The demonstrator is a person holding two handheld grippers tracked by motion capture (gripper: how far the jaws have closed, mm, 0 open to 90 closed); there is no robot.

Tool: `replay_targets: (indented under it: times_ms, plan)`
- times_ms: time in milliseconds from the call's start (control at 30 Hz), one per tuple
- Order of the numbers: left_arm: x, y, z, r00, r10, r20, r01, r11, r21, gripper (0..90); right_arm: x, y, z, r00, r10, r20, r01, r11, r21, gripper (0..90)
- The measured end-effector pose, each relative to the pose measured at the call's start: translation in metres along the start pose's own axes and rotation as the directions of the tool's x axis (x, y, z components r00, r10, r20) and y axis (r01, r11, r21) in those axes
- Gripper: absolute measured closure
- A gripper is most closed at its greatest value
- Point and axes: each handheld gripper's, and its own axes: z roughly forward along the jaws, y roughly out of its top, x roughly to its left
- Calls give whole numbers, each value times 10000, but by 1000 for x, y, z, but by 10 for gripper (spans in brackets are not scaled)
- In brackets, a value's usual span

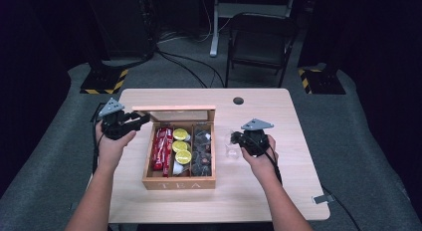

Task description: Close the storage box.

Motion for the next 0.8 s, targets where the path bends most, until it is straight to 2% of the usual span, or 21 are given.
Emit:
replay_targets:
  times_ms: [233, 300, 400, 600, 733, 800]
  plan:
    - [0, 0, 0, 10000, 3, -7, -3, 10000, -5, 584, 0, -3, 6, 9999, -115, 45, 114, 9998, 181, 883]
    - [0, 0, 0, 10000, 5, -8, -5, 10000, -3, 583, 1, -3, 10, 9996, -278, 23, 277, 9993, 252, 883]
    - [0, 0, 0, 10000, 8, -7, -8, 10000, -2, 584, 2, -3, 11, 9998, -215, 30, 214, 9992, 339, 883]
    - [0, 0, 0, 10000, -28, -13, 28, 10000, -2, 583, 1, -3, 19, 9985, -544, 81, 538, 9967, 602, 883]
    - [0, 0, 0, 10000, -18, -13, 18, 10000, 2, 583, 3, -4, 18, 9992, -390, 119, 381, 9971, 660, 875]
    - [0, -1, 0, 10000, -23, -20, 23, 10000, 4, 583, 3, -5, 19, 9989, -456, 127, 447, 9970, 633, 864]
